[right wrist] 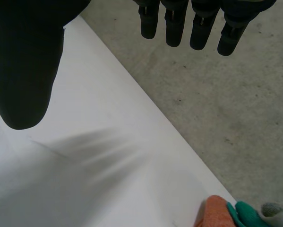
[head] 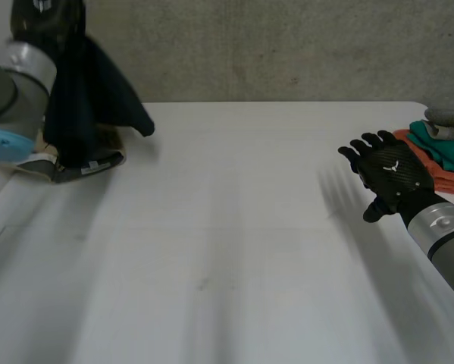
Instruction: Fold the laundry.
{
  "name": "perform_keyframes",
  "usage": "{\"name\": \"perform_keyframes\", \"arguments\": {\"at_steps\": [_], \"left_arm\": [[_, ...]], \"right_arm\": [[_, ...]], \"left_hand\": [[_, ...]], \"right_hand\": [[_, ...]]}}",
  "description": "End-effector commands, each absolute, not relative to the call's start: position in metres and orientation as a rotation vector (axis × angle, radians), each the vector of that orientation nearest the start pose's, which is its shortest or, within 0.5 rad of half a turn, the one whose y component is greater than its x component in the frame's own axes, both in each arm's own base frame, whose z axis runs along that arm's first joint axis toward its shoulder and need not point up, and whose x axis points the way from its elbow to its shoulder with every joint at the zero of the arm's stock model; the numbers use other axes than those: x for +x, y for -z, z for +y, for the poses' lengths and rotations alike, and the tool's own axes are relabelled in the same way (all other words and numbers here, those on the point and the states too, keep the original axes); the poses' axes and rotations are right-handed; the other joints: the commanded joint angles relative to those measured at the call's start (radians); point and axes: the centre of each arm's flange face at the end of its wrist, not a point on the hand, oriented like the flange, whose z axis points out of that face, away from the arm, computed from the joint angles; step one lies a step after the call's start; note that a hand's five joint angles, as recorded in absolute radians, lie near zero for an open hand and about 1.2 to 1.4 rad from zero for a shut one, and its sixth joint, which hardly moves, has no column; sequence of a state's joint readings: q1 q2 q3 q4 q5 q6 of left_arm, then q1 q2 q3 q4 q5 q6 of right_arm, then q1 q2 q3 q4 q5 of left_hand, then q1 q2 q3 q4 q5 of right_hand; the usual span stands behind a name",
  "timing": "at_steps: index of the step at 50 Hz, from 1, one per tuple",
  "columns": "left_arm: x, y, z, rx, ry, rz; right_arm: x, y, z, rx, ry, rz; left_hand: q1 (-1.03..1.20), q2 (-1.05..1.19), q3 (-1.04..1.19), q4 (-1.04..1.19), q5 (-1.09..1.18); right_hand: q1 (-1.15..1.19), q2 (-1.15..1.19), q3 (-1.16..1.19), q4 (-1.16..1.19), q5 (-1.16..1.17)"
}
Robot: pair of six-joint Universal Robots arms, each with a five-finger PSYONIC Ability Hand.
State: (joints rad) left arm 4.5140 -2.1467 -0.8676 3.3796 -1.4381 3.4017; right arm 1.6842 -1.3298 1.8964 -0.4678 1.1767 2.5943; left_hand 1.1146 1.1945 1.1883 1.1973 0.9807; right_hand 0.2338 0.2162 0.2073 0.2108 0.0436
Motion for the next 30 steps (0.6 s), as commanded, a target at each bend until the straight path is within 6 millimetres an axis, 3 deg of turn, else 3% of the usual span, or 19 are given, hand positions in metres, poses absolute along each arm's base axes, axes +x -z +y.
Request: {"name": "perform_keyframes", "arguments": {"at_steps": [1,3,7,10,14,15,18,22,24,28,30], "left_arm": [[-0.255,-0.423,-0.319,0.590,2.916,1.569],[-0.259,-0.424,-0.309,0.608,2.938,1.573],[-0.286,-0.414,-0.279,0.728,2.979,1.629],[-0.295,-0.404,-0.274,0.771,2.968,1.672],[-0.306,-0.367,-0.282,0.826,2.876,1.820],[-0.311,-0.345,-0.288,0.851,2.816,1.901],[-0.323,-0.308,-0.296,0.899,2.716,2.029],[-0.330,-0.261,-0.314,0.936,2.567,2.134],[-0.332,-0.248,-0.318,0.952,2.514,2.148],[-0.331,-0.220,-0.312,1.034,2.342,2.187],[-0.331,-0.216,-0.306,1.061,2.306,2.198]], "right_arm": [[0.197,-0.185,-0.297,-1.093,2.160,2.057],[0.195,-0.187,-0.298,-1.082,2.175,2.067],[0.195,-0.189,-0.297,-1.071,2.185,2.071],[0.194,-0.192,-0.296,-1.069,2.196,2.066],[0.195,-0.193,-0.295,-1.068,2.195,2.066],[0.195,-0.193,-0.295,-1.067,2.197,2.064],[0.195,-0.193,-0.295,-1.068,2.195,2.066],[0.195,-0.193,-0.294,-1.068,2.189,2.070],[0.195,-0.193,-0.294,-1.068,2.185,2.073],[0.194,-0.191,-0.292,-1.065,2.151,2.102],[0.194,-0.190,-0.290,-1.051,2.127,2.134]], "left_hand": [[0.282,0.202,0.208,0.199,0.241],[0.282,0.202,0.208,0.199,0.241],[0.282,0.202,0.208,0.199,0.241],[0.282,0.202,0.208,0.199,0.241],[0.282,0.202,0.208,0.199,0.241],[0.282,0.202,0.208,0.199,0.241],[0.282,0.202,0.208,0.199,0.241],[0.282,0.202,0.208,0.199,0.241],[0.282,0.202,0.208,0.199,0.241],[-0.406,-0.486,-0.479,-0.488,-0.446],[-0.463,-0.543,-0.537,-0.546,-0.504]], "right_hand": [[-0.059,-0.042,-0.033,-0.036,-0.044],[-0.059,-0.042,-0.033,-0.036,-0.044],[-0.059,-0.042,-0.033,-0.036,-0.044],[-0.059,-0.042,-0.033,-0.036,-0.044],[-0.059,-0.042,-0.033,-0.036,-0.044],[-0.059,-0.042,-0.033,-0.036,-0.044],[-0.059,-0.042,-0.033,-0.036,-0.044],[-0.059,-0.042,-0.033,-0.036,-0.044],[-0.059,-0.042,-0.033,-0.036,-0.044],[-0.059,-0.042,-0.033,-0.036,-0.044],[-0.059,-0.042,-0.033,-0.036,-0.044]]}}
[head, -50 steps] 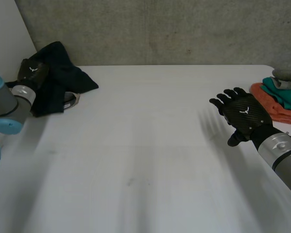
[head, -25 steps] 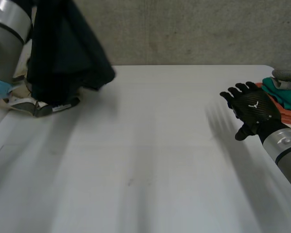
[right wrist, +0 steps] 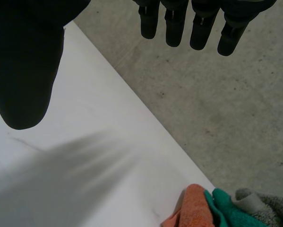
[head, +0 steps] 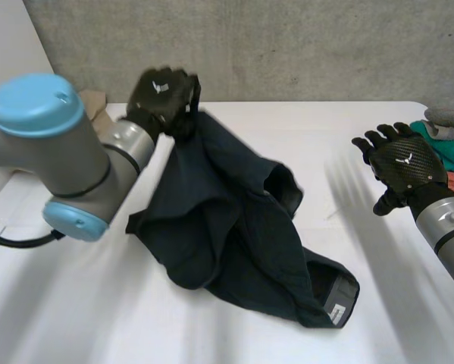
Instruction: Fold the laundry.
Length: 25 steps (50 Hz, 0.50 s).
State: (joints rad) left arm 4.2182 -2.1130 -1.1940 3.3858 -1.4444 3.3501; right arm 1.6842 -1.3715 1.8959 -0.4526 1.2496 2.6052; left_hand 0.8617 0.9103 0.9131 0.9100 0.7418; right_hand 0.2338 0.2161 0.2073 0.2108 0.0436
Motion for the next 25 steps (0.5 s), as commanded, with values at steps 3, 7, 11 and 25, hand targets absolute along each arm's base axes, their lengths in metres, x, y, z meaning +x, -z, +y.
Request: {"name": "perform_keyframes", "arguments": {"at_steps": [3,7,11,25], "left_arm": [[-0.327,-0.230,-0.291,1.071,2.303,2.173],[-0.313,-0.251,-0.272,1.007,2.318,2.143],[-0.296,-0.263,-0.253,0.886,2.299,2.134],[-0.295,-0.231,-0.247,0.626,2.209,2.367]], "right_arm": [[0.193,-0.196,-0.287,-0.977,2.059,2.228],[0.201,-0.214,-0.276,-0.813,1.929,2.326],[0.211,-0.242,-0.266,-0.622,1.810,2.361],[0.306,-0.286,-0.254,-0.553,1.697,2.117]], "left_hand": [[-0.416,-0.464,-0.467,-0.464,-0.470],[-0.510,-0.559,-0.562,-0.559,-0.565],[-0.566,-0.615,-0.617,-0.614,-0.621],[-0.595,-0.644,-0.647,-0.644,-0.650]], "right_hand": [[-0.059,-0.042,-0.033,-0.036,-0.044],[-0.059,-0.042,-0.033,-0.036,-0.044],[-0.059,-0.042,-0.033,-0.036,-0.044],[-0.059,-0.042,-0.033,-0.036,-0.044]]}}
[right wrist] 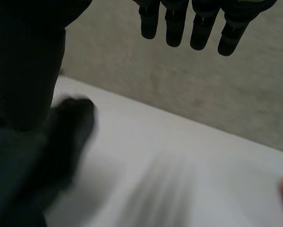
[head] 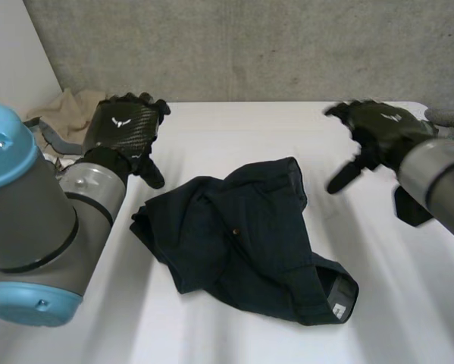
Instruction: Fold the laundry.
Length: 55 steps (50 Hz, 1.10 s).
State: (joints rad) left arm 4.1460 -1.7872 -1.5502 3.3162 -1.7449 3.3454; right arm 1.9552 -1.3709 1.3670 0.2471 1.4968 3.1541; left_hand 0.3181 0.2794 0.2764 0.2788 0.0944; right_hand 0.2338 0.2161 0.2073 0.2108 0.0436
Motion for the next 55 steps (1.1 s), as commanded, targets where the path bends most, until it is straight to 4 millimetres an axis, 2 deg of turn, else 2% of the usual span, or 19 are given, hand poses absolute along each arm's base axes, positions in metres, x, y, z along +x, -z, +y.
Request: {"name": "perform_keyframes", "arguments": {"at_steps": [1,8,16,19,26,28,31,34,38,39,41,42,43,45,46,47,51,53,55], "left_arm": [[-0.297,-0.228,-0.251,0.625,2.200,2.371],[-0.311,-0.191,-0.282,0.676,1.978,2.493],[-0.313,-0.159,-0.292,0.727,1.700,2.613],[-0.313,-0.157,-0.295,0.726,1.701,2.606],[-0.304,-0.162,-0.314,0.658,1.779,2.556],[-0.306,-0.167,-0.318,0.668,1.815,2.533],[-0.309,-0.172,-0.322,0.702,1.842,2.488],[-0.313,-0.182,-0.329,0.774,1.879,2.389],[-0.326,-0.214,-0.350,0.785,2.077,2.166],[-0.330,-0.237,-0.360,0.750,2.200,2.034],[-0.334,-0.266,-0.369,0.694,2.338,1.877],[-0.336,-0.282,-0.373,0.660,2.413,1.786],[-0.339,-0.312,-0.378,0.585,2.539,1.606],[-0.339,-0.344,-0.380,0.503,2.653,1.427],[-0.339,-0.359,-0.379,0.466,2.704,1.344],[-0.338,-0.386,-0.374,0.420,2.794,1.197],[-0.335,-0.439,-0.352,0.394,2.955,0.904],[-0.335,-0.446,-0.347,0.412,2.971,0.871],[-0.333,-0.447,-0.346,0.413,2.971,0.872]], "right_arm": [[0.311,-0.285,-0.256,-0.550,1.705,2.120],[0.345,-0.256,-0.275,-0.540,1.740,2.182],[0.358,-0.209,-0.292,-0.599,1.644,2.284],[0.360,-0.196,-0.294,-0.614,1.608,2.316],[0.361,-0.189,-0.293,-0.720,1.564,2.331],[0.362,-0.191,-0.294,-0.749,1.565,2.318],[0.360,-0.194,-0.301,-0.757,1.587,2.303],[0.359,-0.200,-0.309,-0.752,1.633,2.286],[0.366,-0.227,-0.324,-0.782,1.834,2.156],[0.369,-0.246,-0.336,-0.772,1.999,2.049],[0.370,-0.267,-0.344,-0.745,2.152,1.952],[0.370,-0.289,-0.352,-0.698,2.325,1.833],[0.369,-0.302,-0.356,-0.666,2.418,1.763],[0.366,-0.334,-0.359,-0.580,2.593,1.597],[0.362,-0.363,-0.360,-0.498,2.742,1.432],[0.360,-0.375,-0.359,-0.464,2.800,1.359],[0.348,-0.420,-0.353,-0.312,2.939,1.073],[0.345,-0.431,-0.349,-0.312,2.952,1.018],[0.346,-0.432,-0.346,-0.336,2.946,1.008]], "left_hand": [[-0.052,-0.013,-0.010,-0.012,-0.003],[-0.046,-0.007,-0.004,-0.007,0.003],[0.103,0.142,0.145,0.143,0.152],[0.256,0.295,0.298,0.295,0.305],[0.875,0.914,0.917,0.915,0.924],[1.063,1.101,1.104,1.102,1.112],[1.078,1.117,1.120,1.118,1.127],[1.078,1.117,1.120,1.118,1.127],[1.078,1.117,1.120,1.118,1.127],[1.078,1.117,1.120,1.118,1.127],[1.078,1.117,1.120,1.118,1.127],[1.078,1.117,1.120,1.118,1.127],[1.078,1.117,1.120,1.118,1.127],[1.078,1.117,1.120,1.118,1.127],[1.078,1.117,1.120,1.118,1.127],[1.078,1.117,1.120,1.118,1.127],[1.078,1.117,1.120,1.118,1.127],[1.078,1.117,1.120,1.118,1.127],[1.078,1.117,1.120,1.118,1.127]], "right_hand": [[-0.059,-0.042,-0.033,-0.036,-0.044],[-0.059,-0.042,-0.033,-0.036,-0.044],[0.045,0.062,0.071,0.068,0.060],[0.229,0.246,0.255,0.252,0.244],[0.649,0.667,0.676,0.672,0.665],[0.890,0.907,0.916,0.913,0.905],[1.162,1.180,1.188,1.185,1.178],[1.162,1.180,1.189,1.185,1.178],[1.162,1.180,1.189,1.185,1.178],[1.162,1.180,1.189,1.185,1.178],[1.162,1.180,1.189,1.185,1.178],[1.162,1.180,1.189,1.185,1.178],[1.162,1.180,1.189,1.185,1.178],[1.162,1.180,1.189,1.185,1.178],[1.162,1.180,1.189,1.185,1.178],[1.162,1.180,1.189,1.185,1.178],[1.162,1.180,1.189,1.185,1.178],[1.162,1.180,1.189,1.185,1.178],[1.162,1.180,1.189,1.185,1.178]]}}
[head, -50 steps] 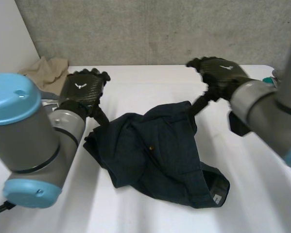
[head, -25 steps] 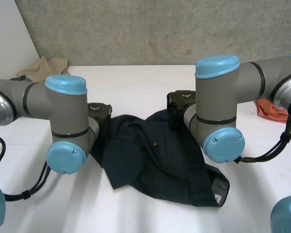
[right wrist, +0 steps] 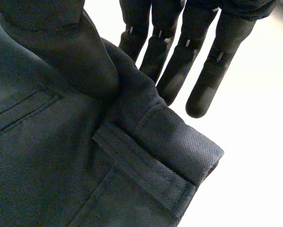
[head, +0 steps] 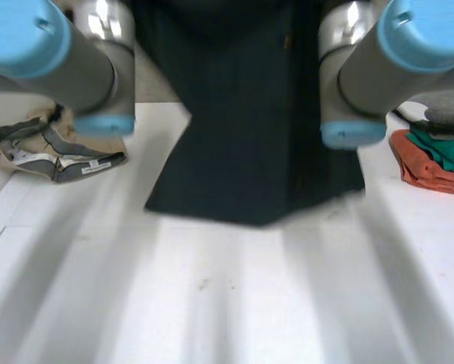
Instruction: Fold the laundry.
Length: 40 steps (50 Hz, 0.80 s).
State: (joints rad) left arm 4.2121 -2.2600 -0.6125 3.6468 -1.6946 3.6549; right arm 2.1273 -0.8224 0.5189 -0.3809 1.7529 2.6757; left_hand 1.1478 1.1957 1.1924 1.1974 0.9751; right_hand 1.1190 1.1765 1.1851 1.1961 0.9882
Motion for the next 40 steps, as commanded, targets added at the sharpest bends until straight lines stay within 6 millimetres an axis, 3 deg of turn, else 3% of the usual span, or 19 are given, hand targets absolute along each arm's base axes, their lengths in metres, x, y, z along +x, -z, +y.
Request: {"name": "perform_keyframes", "arguments": {"at_steps": [1,8,12,13,16,17,18,19,20,22,23,24,29,33,39,40], "left_arm": [[-0.334,-0.445,-0.346,0.420,2.969,0.882],[-0.335,-0.394,-0.349,0.539,2.879,1.091],[-0.330,-0.351,-0.351,0.629,2.785,1.247],[-0.329,-0.330,-0.351,0.669,2.741,1.318],[-0.327,-0.298,-0.348,0.723,2.674,1.421],[-0.325,-0.275,-0.344,0.767,2.616,1.496],[-0.324,-0.265,-0.343,0.784,2.592,1.528],[-0.324,-0.255,-0.340,0.807,2.567,1.562],[-0.324,-0.230,-0.334,0.863,2.503,1.635],[-0.322,-0.207,-0.328,0.909,2.434,1.712],[-0.321,-0.197,-0.326,0.926,2.402,1.747],[-0.319,-0.181,-0.319,0.962,2.345,1.801],[-0.311,-0.150,-0.284,1.086,2.173,1.964],[-0.299,-0.164,-0.257,1.136,2.093,2.022],[-0.276,-0.172,-0.211,1.239,1.887,2.156],[-0.276,-0.172,-0.211,1.240,1.886,2.156]], "right_arm": [[0.346,-0.432,-0.345,-0.349,2.942,1.011],[0.348,-0.405,-0.340,-0.489,2.871,1.121],[0.348,-0.368,-0.346,-0.581,2.810,1.279],[0.349,-0.345,-0.348,-0.638,2.761,1.361],[0.352,-0.308,-0.352,-0.725,2.681,1.476],[0.351,-0.277,-0.356,-0.793,2.610,1.569],[0.351,-0.265,-0.358,-0.824,2.580,1.603],[0.350,-0.239,-0.361,-0.887,2.514,1.676],[0.351,-0.224,-0.361,-0.923,2.471,1.721],[0.350,-0.195,-0.360,-0.997,2.385,1.810],[0.349,-0.172,-0.358,-1.066,2.307,1.891],[0.348,-0.163,-0.356,-1.100,2.271,1.923],[0.338,-0.139,-0.341,-1.211,2.077,2.082],[0.328,-0.141,-0.321,-1.268,1.948,2.155],[0.308,-0.163,-0.288,-1.344,1.815,2.181],[0.305,-0.164,-0.282,-1.356,1.787,2.191]], "left_hand": [[0.248,0.201,0.204,0.199,0.247],[0.248,0.201,0.204,0.199,0.247],[0.248,0.201,0.204,0.199,0.247],[0.248,0.201,0.204,0.199,0.247],[0.248,0.201,0.204,0.199,0.247],[0.248,0.201,0.204,0.199,0.247],[0.248,0.201,0.204,0.199,0.247],[0.248,0.201,0.204,0.199,0.247],[0.248,0.201,0.204,0.199,0.247],[0.248,0.201,0.204,0.199,0.247],[0.248,0.201,0.204,0.199,0.247],[0.248,0.201,0.204,0.199,0.247],[0.248,0.201,0.204,0.199,0.247],[0.248,0.201,0.204,0.199,0.247],[0.248,0.201,0.204,0.199,0.247],[0.248,0.201,0.204,0.199,0.247]], "right_hand": [[0.277,0.220,0.211,0.200,0.233],[0.277,0.220,0.211,0.200,0.233],[0.277,0.220,0.211,0.200,0.233],[0.277,0.220,0.211,0.200,0.233],[0.277,0.220,0.211,0.200,0.233],[0.277,0.220,0.211,0.200,0.233],[0.277,0.220,0.211,0.200,0.233],[0.277,0.220,0.211,0.200,0.233],[0.277,0.220,0.211,0.200,0.233],[0.277,0.220,0.211,0.200,0.233],[0.277,0.220,0.211,0.200,0.233],[0.277,0.220,0.211,0.200,0.233],[0.277,0.220,0.211,0.200,0.233],[0.277,0.220,0.211,0.200,0.233],[0.277,0.220,0.211,0.200,0.233],[0.277,0.220,0.211,0.200,0.233]]}}
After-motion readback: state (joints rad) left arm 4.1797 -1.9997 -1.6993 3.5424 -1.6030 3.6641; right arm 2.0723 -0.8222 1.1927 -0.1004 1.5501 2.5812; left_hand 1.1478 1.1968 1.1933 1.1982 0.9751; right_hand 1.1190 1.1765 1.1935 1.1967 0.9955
